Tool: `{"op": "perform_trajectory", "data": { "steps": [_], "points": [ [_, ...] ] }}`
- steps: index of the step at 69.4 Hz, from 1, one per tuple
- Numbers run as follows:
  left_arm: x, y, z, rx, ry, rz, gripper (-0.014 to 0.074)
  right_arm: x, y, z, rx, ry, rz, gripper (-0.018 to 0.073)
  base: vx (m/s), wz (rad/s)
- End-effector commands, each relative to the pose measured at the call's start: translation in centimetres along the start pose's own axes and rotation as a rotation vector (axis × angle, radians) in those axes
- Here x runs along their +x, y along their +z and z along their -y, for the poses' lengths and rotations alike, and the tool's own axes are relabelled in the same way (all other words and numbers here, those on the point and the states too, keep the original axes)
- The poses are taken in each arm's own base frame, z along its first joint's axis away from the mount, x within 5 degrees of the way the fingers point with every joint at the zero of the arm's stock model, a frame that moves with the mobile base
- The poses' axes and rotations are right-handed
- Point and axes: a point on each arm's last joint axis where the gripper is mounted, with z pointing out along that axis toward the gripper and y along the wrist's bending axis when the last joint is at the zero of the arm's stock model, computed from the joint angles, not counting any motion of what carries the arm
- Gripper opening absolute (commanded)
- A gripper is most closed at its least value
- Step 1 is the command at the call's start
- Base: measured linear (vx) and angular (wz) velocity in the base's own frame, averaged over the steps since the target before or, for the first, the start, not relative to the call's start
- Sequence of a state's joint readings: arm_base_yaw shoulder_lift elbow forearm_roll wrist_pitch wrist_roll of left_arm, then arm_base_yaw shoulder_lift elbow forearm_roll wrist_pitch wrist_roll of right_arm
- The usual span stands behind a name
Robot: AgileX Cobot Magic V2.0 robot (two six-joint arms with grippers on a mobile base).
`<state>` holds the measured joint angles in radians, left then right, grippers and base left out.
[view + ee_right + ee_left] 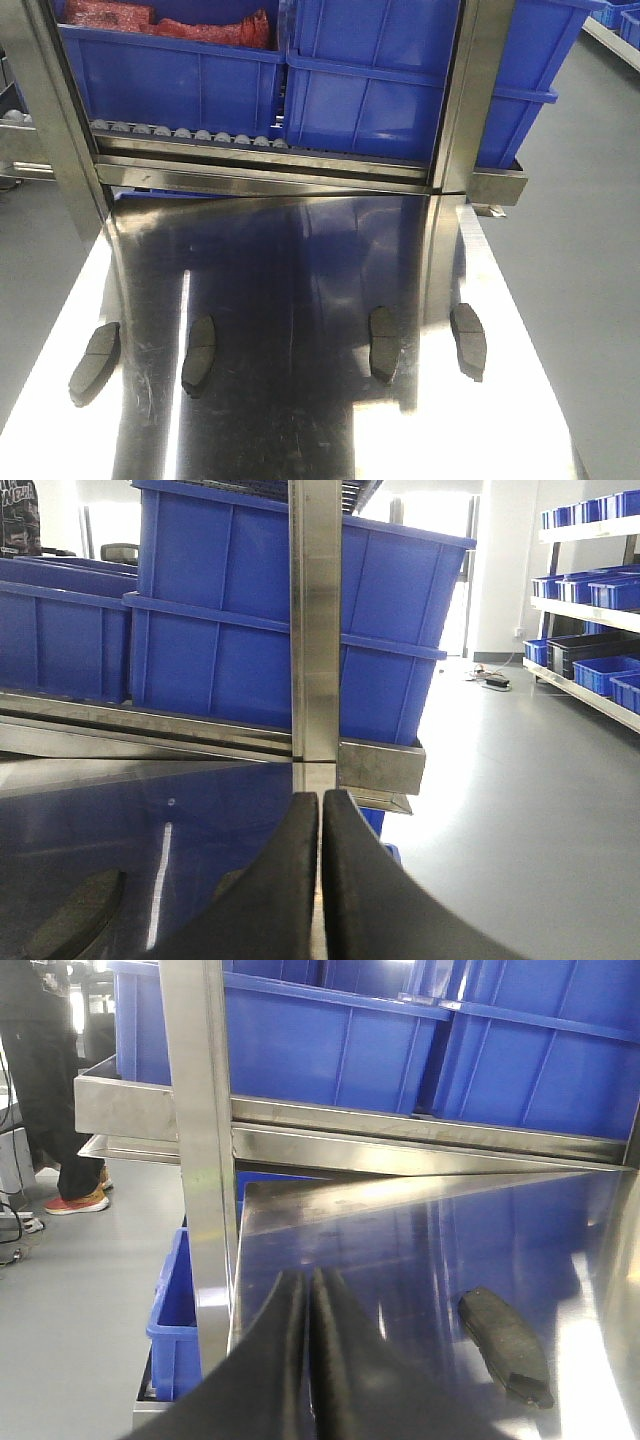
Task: Move and align brake pads A on conveyor
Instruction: 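Lower the left gripper toward the brake pad nearest the left arm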
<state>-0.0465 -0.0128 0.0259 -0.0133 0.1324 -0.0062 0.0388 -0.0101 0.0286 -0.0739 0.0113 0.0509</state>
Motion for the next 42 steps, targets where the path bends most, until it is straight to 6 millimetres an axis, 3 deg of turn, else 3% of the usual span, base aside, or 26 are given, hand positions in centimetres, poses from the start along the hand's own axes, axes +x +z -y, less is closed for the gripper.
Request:
{"op": "perform_trajectory", "data": {
  "steps": [1,42],
  "points": [
    [-0.12,-0.03,0.01,0.004,-0.011,0.065,-0.0006,-0.4,-0.09,0.0,0.003,-0.005,0.08,-0.001,0.0,0.0],
    [-0.48,-0.06,0.01,0.005,-0.03,0.105,-0.0006,-0.4,-0.09,0.0,0.003,-0.005,0.08,-0.001,0.0,0.0]
  ]
}}
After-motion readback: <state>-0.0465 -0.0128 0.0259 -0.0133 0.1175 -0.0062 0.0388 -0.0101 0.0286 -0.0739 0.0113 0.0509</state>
